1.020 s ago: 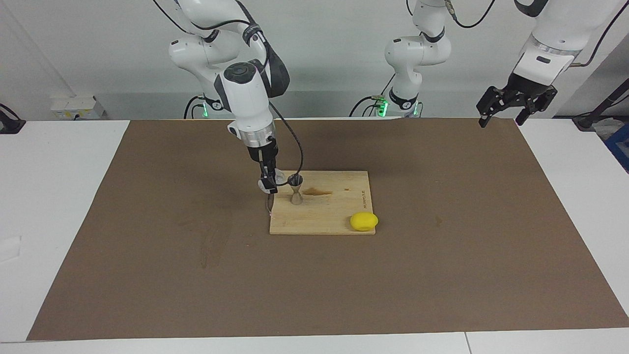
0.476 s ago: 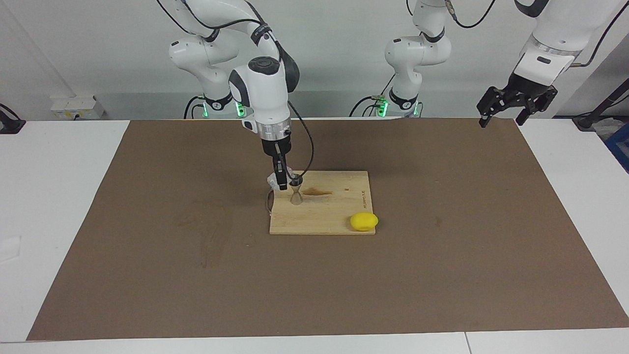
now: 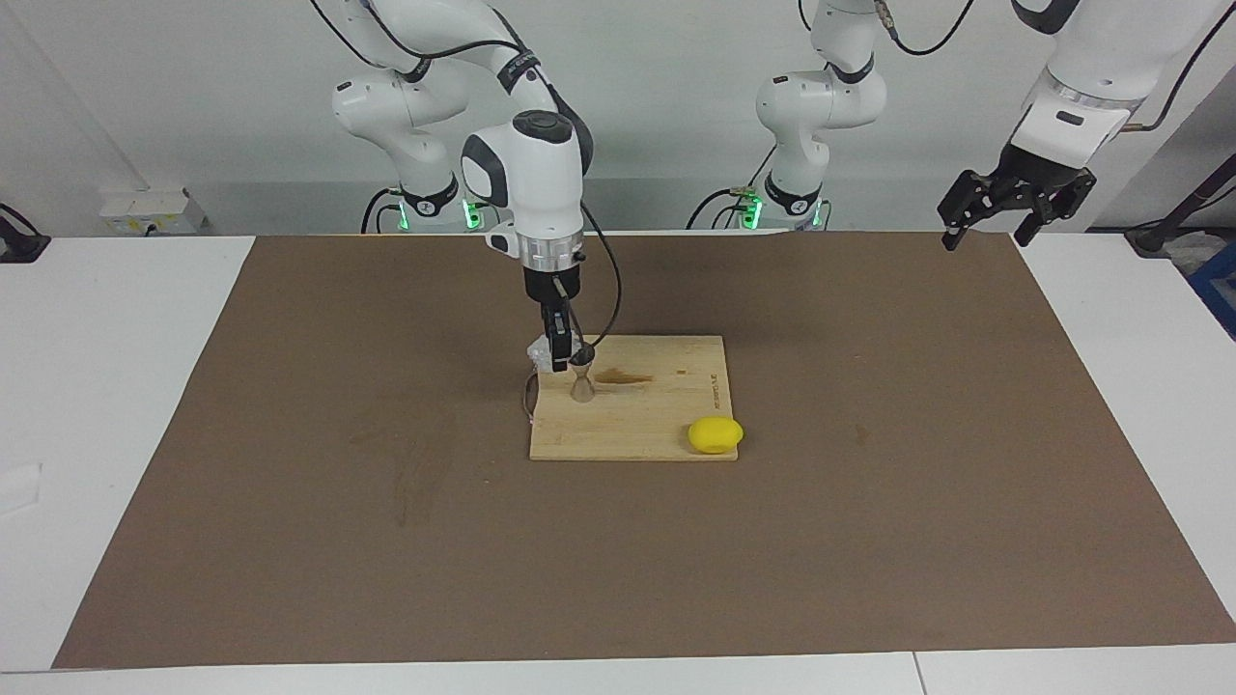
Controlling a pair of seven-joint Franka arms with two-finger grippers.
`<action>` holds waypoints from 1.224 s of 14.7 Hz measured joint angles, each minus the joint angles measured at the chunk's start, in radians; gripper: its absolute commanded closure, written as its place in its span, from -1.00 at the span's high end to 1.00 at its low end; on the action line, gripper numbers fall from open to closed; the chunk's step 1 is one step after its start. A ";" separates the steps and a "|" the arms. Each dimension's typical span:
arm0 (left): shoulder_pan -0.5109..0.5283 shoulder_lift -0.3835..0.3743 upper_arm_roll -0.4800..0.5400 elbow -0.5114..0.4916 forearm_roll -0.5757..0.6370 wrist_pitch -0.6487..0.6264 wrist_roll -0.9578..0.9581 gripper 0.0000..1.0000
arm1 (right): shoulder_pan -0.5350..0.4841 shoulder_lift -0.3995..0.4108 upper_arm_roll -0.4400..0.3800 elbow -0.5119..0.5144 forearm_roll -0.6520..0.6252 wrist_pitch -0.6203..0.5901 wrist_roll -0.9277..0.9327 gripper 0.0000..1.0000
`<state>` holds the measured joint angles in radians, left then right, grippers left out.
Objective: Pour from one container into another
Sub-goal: 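Tilt the glass with the right gripper to pour into the jigger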
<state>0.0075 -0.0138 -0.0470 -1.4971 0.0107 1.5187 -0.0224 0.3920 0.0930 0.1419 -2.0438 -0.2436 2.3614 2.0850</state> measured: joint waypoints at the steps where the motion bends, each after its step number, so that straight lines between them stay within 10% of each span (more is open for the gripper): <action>1: 0.000 0.000 0.000 0.000 0.000 0.000 0.000 1.00 | -0.001 0.000 0.000 0.000 0.000 0.000 0.000 -1.00; 18: 0.000 0.000 0.000 -0.006 0.000 0.015 -0.001 1.00 | -0.048 0.000 -0.009 0.010 0.247 -0.002 0.007 -1.00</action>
<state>0.0075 -0.0138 -0.0472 -1.5036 0.0107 1.5333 -0.0238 0.3435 0.0931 0.1325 -2.0337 0.0033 2.3592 2.0915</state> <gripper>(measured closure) 0.000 0.493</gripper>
